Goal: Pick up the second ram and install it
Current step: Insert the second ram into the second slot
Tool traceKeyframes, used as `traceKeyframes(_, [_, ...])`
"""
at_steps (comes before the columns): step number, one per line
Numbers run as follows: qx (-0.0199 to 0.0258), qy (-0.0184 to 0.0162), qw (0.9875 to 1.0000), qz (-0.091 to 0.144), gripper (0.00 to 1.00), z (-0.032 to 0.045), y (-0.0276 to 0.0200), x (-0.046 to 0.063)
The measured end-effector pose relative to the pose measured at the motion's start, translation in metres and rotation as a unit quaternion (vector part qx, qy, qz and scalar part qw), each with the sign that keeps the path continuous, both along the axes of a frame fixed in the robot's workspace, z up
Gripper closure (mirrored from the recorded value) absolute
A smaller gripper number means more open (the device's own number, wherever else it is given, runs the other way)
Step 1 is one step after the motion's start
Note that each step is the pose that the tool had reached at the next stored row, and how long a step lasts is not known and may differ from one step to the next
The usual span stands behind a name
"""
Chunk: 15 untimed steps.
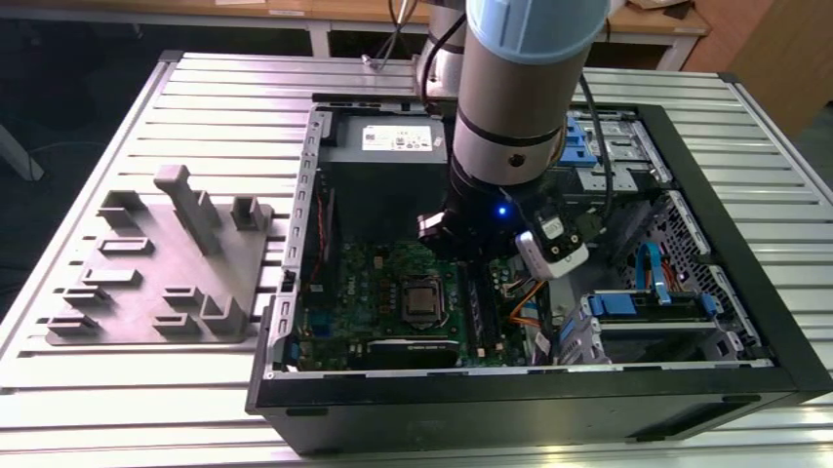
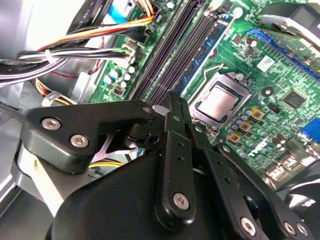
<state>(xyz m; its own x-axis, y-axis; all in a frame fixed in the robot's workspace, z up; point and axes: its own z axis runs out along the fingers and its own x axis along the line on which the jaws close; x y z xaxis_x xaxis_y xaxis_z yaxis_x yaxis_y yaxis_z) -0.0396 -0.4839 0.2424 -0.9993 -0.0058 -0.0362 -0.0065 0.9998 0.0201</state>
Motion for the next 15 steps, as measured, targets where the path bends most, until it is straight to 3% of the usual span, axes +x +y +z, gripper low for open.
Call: traceKeyframes(15, [0.0003,0.0,0.9999,-0.014,0.92,-0.0074,0.0,0.0044])
